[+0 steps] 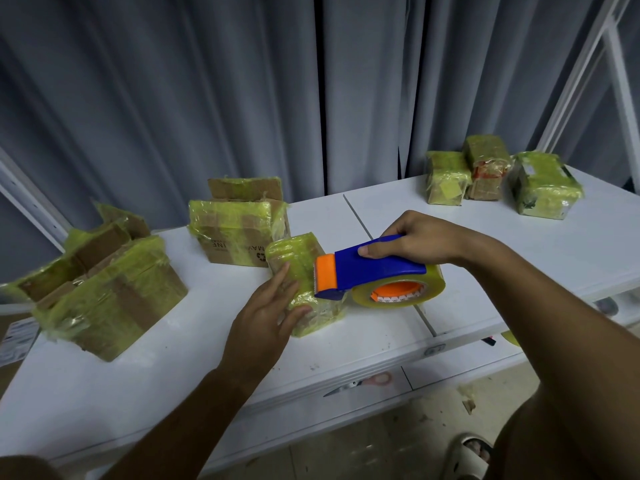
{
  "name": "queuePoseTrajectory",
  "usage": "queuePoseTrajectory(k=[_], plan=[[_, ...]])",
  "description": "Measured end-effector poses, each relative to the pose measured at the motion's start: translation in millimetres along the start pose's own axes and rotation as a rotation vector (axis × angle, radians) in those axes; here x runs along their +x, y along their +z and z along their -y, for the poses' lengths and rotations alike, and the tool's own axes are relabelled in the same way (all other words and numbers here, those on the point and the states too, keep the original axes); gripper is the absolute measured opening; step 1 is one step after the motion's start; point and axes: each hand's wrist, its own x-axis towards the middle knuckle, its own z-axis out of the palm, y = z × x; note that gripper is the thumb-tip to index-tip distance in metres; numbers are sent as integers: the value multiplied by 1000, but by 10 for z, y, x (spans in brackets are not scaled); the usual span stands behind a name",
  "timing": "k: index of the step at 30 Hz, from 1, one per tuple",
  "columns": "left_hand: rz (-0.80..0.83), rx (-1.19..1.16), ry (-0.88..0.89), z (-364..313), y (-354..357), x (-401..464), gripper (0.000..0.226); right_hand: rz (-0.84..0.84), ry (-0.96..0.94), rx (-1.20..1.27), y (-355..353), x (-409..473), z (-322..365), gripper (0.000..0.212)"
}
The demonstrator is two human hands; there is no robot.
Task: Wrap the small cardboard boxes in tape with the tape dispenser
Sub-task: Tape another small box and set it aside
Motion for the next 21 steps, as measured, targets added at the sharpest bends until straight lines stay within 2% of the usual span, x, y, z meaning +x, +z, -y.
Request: queuePoseTrajectory(k=[6, 11, 15, 19, 21], plan=[[44, 126, 43, 52, -85, 25, 53, 34, -15, 21, 2, -22, 12, 39], [71, 140, 40, 111, -209, 54, 45, 15, -9, 6, -174, -126, -89, 59], [83, 135, 65, 116, -287, 93, 46, -30, 7, 9, -223, -196, -176, 58], [119, 81, -25, 56, -327, 135, 37, -37, -4, 5, -79, -177, -213, 61], [132, 106, -15, -14, -333, 156, 42, -49, -3, 5, -59, -161, -224, 62]])
